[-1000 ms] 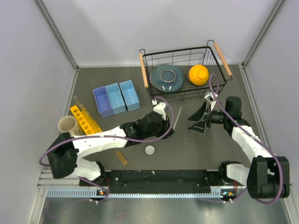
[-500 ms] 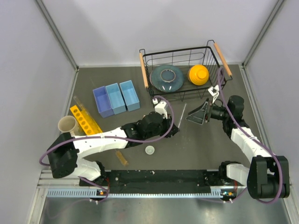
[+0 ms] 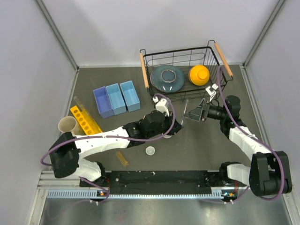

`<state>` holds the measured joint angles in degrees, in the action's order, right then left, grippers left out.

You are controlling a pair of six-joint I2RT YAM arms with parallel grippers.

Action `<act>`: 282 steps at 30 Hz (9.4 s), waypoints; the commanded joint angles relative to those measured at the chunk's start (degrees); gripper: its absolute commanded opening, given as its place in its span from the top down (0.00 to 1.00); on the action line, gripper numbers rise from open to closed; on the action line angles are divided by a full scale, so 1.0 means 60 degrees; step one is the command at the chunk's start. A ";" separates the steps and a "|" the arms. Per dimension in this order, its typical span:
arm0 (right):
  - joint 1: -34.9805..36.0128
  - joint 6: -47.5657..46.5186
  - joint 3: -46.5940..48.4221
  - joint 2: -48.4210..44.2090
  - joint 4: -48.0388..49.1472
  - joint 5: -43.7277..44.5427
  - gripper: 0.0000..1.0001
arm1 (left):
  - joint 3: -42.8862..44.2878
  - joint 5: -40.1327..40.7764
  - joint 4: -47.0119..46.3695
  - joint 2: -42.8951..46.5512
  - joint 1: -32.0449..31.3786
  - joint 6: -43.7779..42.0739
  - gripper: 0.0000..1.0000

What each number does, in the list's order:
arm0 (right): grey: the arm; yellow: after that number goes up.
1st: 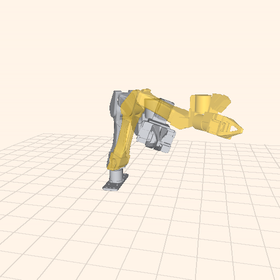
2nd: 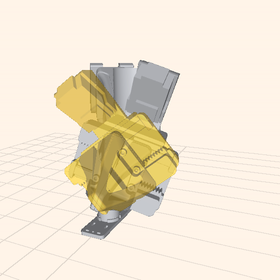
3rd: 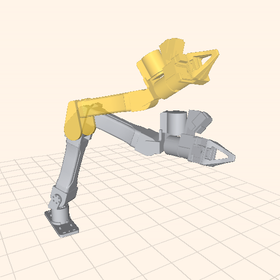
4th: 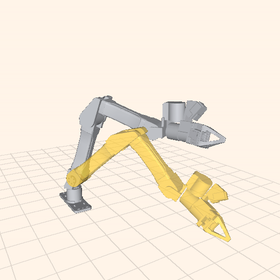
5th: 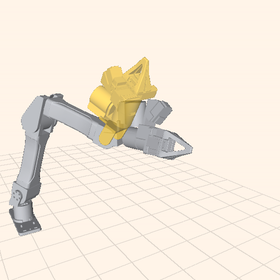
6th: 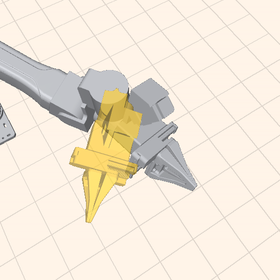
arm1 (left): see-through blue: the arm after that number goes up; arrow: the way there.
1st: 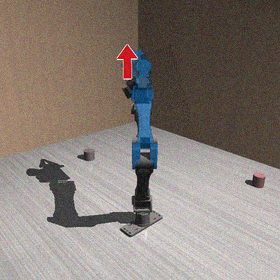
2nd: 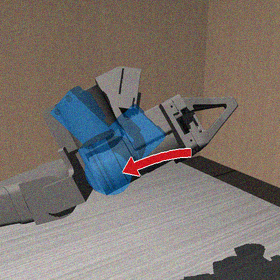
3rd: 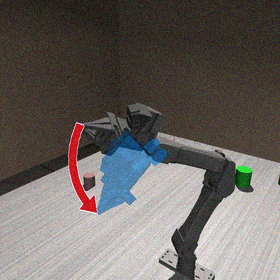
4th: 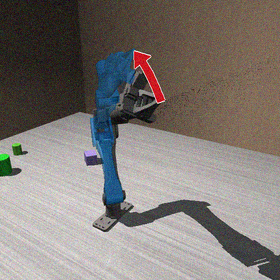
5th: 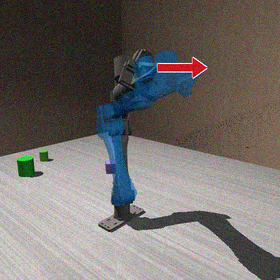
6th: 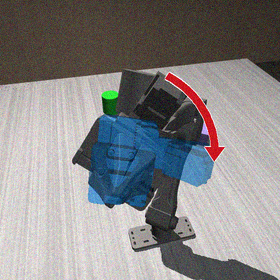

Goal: Organize the chemistry lab equipment

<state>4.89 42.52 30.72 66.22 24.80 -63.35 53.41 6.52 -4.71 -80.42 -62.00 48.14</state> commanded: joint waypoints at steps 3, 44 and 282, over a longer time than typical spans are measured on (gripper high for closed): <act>0.0489 0.0178 0.0051 0.0287 0.0130 0.0261 0.33 | 0.0649 0.0480 -0.0841 -0.0248 -0.0038 0.0297 0.89; 0.2174 -0.4537 0.0695 -0.0416 -0.2916 0.0349 0.82 | 0.3092 -0.2903 0.4519 0.1203 0.2393 -0.1636 0.04; 0.1207 -1.3313 0.2863 -0.0181 -1.0798 0.1140 0.01 | -0.1064 -0.1893 0.5971 0.0162 0.2144 -0.1549 0.64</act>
<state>12.47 -35.99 47.53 66.78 -41.54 -54.54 45.32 -4.86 32.80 -77.89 -48.86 39.86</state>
